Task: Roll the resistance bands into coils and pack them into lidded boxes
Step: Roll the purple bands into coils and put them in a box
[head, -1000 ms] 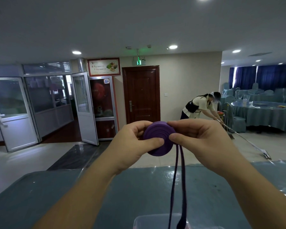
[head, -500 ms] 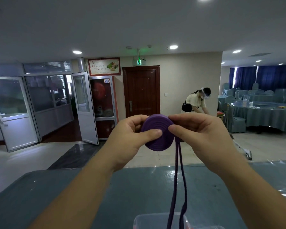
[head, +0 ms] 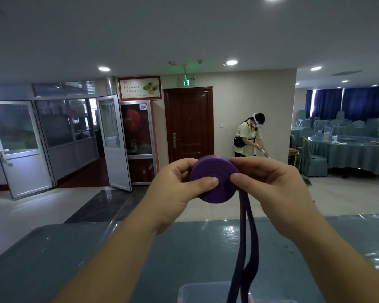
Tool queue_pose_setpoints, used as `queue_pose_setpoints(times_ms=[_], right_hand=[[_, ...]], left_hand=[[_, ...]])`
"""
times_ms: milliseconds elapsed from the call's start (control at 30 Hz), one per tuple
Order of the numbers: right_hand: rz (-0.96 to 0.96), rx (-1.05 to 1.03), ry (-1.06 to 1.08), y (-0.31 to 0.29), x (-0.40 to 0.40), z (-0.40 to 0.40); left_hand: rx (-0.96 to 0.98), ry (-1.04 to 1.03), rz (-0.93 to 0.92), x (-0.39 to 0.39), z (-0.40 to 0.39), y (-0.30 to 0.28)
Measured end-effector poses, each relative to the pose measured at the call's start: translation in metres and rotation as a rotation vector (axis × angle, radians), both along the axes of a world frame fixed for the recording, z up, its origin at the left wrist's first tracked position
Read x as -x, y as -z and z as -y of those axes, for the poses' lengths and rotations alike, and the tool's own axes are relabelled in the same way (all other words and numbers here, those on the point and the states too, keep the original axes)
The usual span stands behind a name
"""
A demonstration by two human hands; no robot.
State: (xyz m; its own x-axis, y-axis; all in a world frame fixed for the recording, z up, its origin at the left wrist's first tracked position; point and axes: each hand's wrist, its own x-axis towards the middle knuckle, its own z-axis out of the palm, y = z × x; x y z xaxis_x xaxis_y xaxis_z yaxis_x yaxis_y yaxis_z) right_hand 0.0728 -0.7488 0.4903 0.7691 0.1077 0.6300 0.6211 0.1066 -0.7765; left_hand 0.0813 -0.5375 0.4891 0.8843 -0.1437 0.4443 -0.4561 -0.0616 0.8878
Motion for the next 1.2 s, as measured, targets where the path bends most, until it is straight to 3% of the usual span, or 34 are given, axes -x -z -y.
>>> queue_pose_setpoints(times_ms=[200, 367, 533, 700, 900, 1067, 1200], right_hand=[[0.021, 0.148, 0.034, -0.001, -0.001, 0.003], [-0.024, -0.022, -0.031, 0.001, -0.003, 0.001], [-0.008, 0.127, 0.030, 0.001, -0.004, 0.004], [-0.006, 0.048, 0.025, 0.002, -0.007, 0.001], [-0.006, 0.191, 0.081, 0.003, -0.010, 0.004], [-0.010, 0.046, 0.014, 0.005, -0.012, 0.005], [0.019, 0.188, 0.055, 0.003, -0.012, 0.009]], left_hand=[[-0.155, 0.037, -0.038, 0.001, -0.004, -0.007], [0.103, 0.060, -0.065, -0.004, -0.001, 0.002], [-0.185, 0.024, -0.043, -0.002, -0.006, -0.003], [-0.013, -0.020, -0.024, -0.005, -0.002, 0.002], [-0.168, -0.021, -0.030, -0.005, -0.001, 0.000], [-0.006, 0.011, -0.081, -0.006, 0.001, 0.007], [-0.191, -0.006, -0.038, -0.005, -0.003, 0.000]])
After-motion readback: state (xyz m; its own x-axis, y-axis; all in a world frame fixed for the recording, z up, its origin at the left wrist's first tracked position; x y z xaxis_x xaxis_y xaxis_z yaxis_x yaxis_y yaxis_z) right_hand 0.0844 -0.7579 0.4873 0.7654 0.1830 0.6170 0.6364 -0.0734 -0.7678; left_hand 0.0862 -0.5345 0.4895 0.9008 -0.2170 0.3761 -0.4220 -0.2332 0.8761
